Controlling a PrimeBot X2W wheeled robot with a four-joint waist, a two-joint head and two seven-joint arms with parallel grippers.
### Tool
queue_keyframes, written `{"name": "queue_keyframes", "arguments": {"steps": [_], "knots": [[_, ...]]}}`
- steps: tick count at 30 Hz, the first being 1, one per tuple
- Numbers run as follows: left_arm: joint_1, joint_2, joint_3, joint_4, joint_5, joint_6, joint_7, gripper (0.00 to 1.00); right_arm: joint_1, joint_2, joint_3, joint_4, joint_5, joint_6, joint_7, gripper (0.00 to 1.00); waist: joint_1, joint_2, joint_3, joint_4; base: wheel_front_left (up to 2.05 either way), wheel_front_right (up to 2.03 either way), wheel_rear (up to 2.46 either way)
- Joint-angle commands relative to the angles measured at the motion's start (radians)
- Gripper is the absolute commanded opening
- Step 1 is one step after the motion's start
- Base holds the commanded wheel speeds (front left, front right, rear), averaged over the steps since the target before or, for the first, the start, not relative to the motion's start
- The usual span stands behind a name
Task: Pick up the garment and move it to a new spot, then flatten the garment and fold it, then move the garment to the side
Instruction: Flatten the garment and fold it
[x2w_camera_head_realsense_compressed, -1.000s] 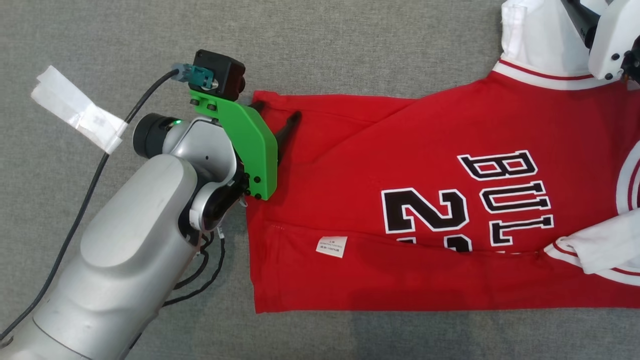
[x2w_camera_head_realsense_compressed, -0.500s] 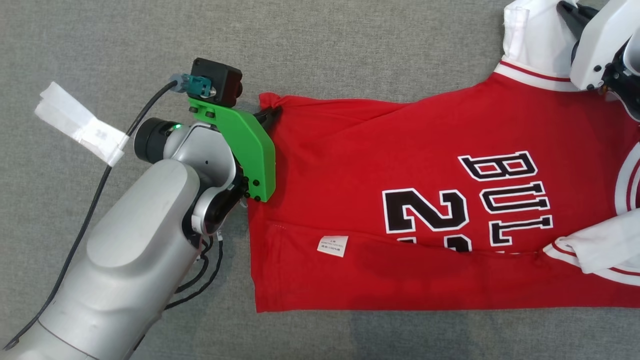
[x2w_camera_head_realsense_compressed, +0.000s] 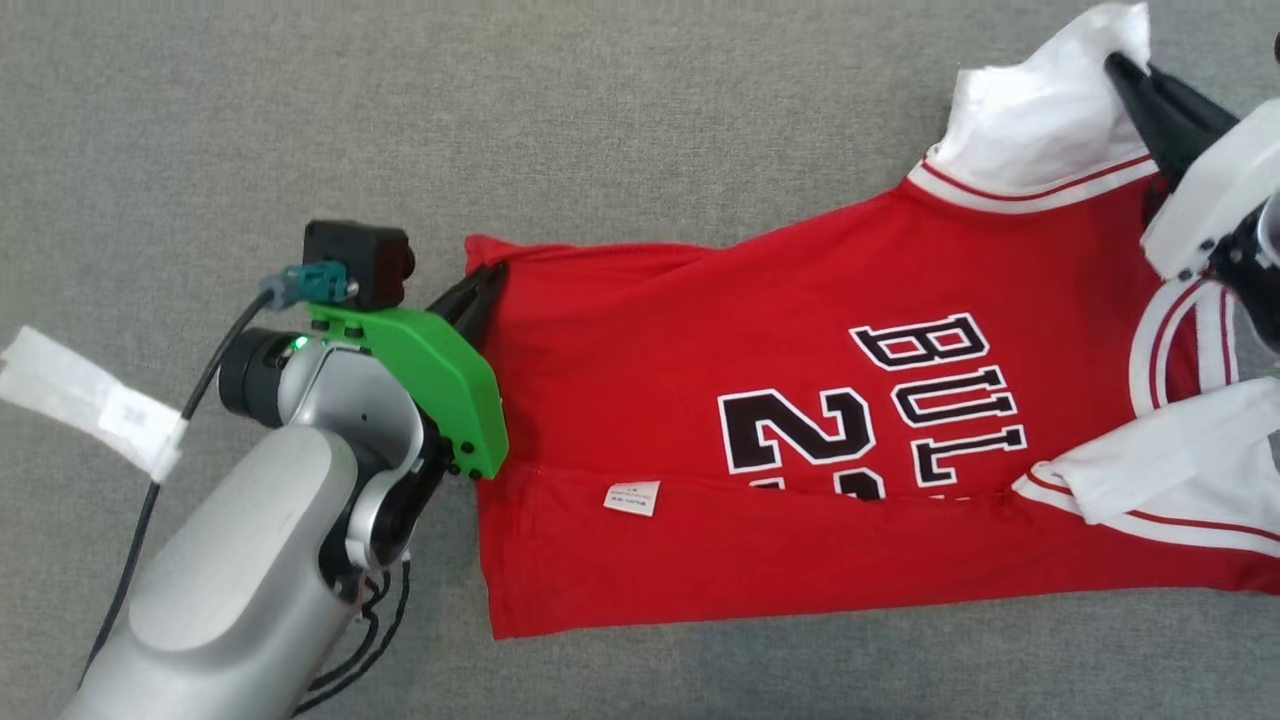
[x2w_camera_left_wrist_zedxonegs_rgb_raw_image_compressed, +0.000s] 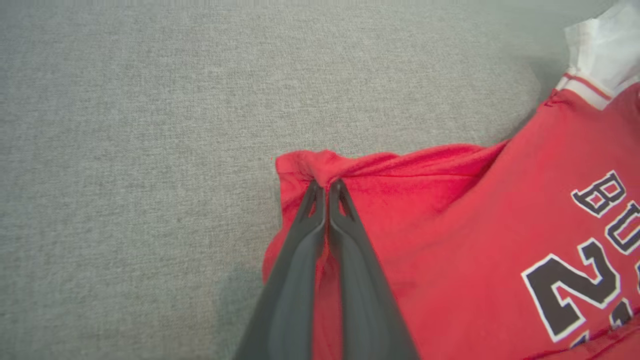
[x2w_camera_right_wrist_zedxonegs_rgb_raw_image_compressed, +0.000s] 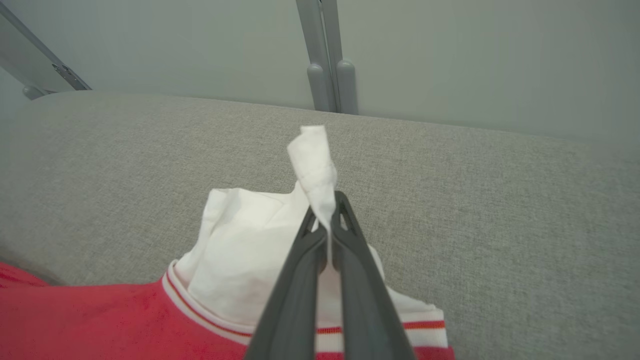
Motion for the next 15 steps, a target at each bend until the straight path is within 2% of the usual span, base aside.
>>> {"name": "queue_keyframes", "arguments": {"steps": [1,7,8,9,15], "knots": [[0.037,0.020,0.005,-0.031,0.005,0.014,-0.013,0.00,0.051,-0.017,0.003,-0.038,0.023,-0.001,-0.023,0.00,0.0000,0.0000,-0.050,-0.037,0.00,0.00,0.00],[0.195,0.079,0.018,-0.181,0.012,0.086,-0.059,0.00,0.237,-0.059,-0.043,-0.176,0.076,-0.001,-0.102,0.00,0.0000,0.0000,-0.117,-0.079,0.00,0.00,0.00],[0.264,0.099,0.024,-0.232,0.008,0.117,-0.078,0.00,0.307,-0.064,-0.070,-0.220,0.086,-0.001,-0.122,0.00,0.0000,0.0000,-0.133,-0.097,0.00,0.00,0.00],[0.298,0.105,0.027,-0.258,0.002,0.130,-0.087,0.00,0.343,-0.067,-0.080,-0.245,0.085,-0.001,-0.128,0.00,0.0000,0.0000,-0.139,-0.105,0.00,0.00,0.00],[0.495,0.122,0.027,-0.360,-0.034,0.189,-0.138,0.00,0.565,-0.026,-0.134,-0.331,0.078,-0.001,-0.149,0.00,0.0000,0.0000,-0.165,-0.139,0.00,0.00,0.00]]}}
